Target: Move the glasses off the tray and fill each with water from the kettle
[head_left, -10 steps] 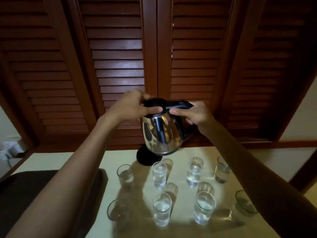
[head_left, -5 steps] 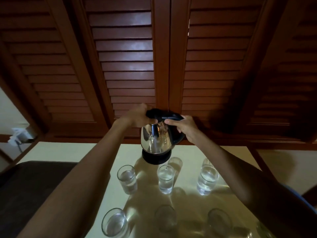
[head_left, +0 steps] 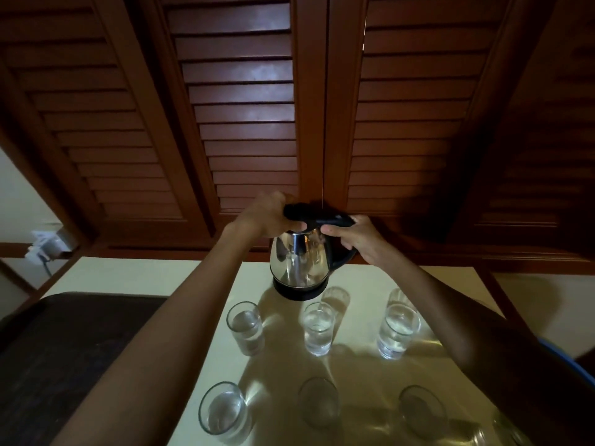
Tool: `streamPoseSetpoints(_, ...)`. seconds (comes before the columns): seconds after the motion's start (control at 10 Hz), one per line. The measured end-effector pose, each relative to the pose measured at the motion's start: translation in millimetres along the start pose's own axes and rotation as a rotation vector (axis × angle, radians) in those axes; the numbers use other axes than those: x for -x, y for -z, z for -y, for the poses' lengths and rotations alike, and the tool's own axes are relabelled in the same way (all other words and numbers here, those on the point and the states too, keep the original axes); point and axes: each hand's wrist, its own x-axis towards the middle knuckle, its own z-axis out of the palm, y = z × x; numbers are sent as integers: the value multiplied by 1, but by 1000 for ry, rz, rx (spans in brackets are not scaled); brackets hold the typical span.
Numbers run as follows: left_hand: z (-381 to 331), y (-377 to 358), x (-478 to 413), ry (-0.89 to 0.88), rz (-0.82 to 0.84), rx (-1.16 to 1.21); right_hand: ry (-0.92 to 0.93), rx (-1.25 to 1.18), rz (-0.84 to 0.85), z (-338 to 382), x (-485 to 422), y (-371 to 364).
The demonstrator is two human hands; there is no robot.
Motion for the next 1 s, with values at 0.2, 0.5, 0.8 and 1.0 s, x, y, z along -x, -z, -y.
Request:
streamPoseSetpoints(0.2, -6, 2, -2, -12, 74, -11, 23, 105, -40, 3, 11, 0)
streamPoseSetpoints(0.5, 5, 0, 3, -22, 123, -104, -7, 171, -22, -8, 20, -6)
streamPoseSetpoints(0.8, -9, -13, 12, 5, -13, -115, -30, 248, 15, -1, 14, 4)
streamPoseSetpoints(1.0, -13, -11, 31, -15, -21, -93, 106, 433, -95, 22, 41, 2)
